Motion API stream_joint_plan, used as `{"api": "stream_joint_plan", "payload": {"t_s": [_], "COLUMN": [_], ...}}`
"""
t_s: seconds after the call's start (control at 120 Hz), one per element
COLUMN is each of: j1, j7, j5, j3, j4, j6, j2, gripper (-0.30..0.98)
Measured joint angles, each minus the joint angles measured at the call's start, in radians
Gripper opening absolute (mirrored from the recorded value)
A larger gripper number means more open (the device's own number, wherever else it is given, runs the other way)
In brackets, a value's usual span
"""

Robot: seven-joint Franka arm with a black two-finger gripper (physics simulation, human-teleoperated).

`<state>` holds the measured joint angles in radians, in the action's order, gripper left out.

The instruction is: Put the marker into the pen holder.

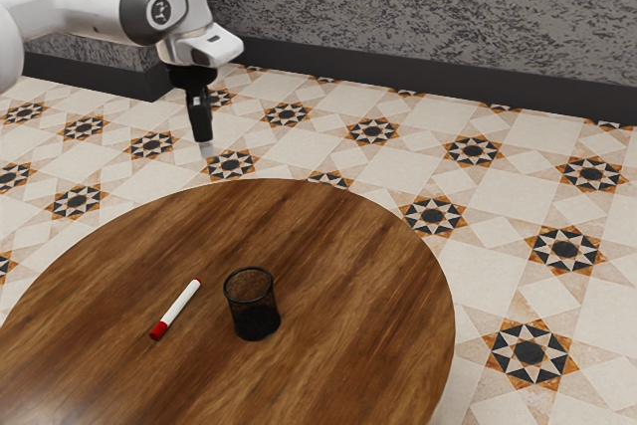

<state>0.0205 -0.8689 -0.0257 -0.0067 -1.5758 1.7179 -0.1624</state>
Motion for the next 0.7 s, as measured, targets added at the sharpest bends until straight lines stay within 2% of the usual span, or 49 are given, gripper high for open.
{"api": "stream_joint_plan", "payload": {"t_s": [0.233,0.392,0.533,0.608,0.7], "j1": [0.003,-0.009,0.003,0.007,0.018], "j7": [-0.004,0.081,0.15,0.194,0.247], "j5": [0.001,0.009,-0.011,-0.031,-0.047], "j3": [-0.001,0.023,0.029,0.041,0.055], "j4": [-0.009,-0.345,-0.442,-0.546,-0.581], "j6": [0.0,0.052,0.115,0.209,0.295], "j2": [0.016,0.177,0.186,0.196,0.189], "gripper": [0.69,0.69,0.69,0.69,0.69]}}
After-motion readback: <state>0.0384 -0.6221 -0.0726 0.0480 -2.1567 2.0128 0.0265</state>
